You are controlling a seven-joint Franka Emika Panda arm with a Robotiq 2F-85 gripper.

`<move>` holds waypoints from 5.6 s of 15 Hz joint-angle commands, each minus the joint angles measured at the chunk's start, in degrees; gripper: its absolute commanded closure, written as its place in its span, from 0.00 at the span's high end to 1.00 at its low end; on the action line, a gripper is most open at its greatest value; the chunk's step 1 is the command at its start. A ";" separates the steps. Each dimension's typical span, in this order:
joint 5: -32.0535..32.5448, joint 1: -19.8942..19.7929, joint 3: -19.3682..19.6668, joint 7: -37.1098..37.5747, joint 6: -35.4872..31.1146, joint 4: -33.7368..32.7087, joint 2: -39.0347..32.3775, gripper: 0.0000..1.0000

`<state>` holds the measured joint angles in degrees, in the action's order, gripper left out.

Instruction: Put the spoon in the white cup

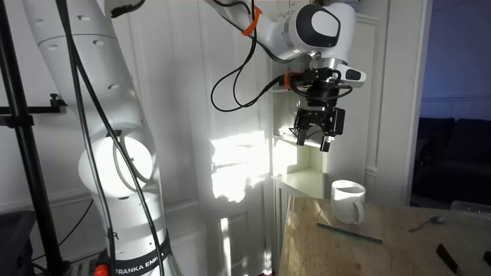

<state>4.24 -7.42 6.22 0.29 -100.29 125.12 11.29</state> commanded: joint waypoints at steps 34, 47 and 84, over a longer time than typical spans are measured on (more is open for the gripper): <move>-8.00 -8.03 -0.16 -5.66 -37.14 -34.18 -47.94 1.00; -7.70 -7.52 0.68 -3.32 -36.15 -36.69 -52.64 1.00; -6.33 -6.88 2.62 1.00 -15.88 -47.90 -54.80 0.08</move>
<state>-2.65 -14.54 8.69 0.22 -123.01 78.64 -45.67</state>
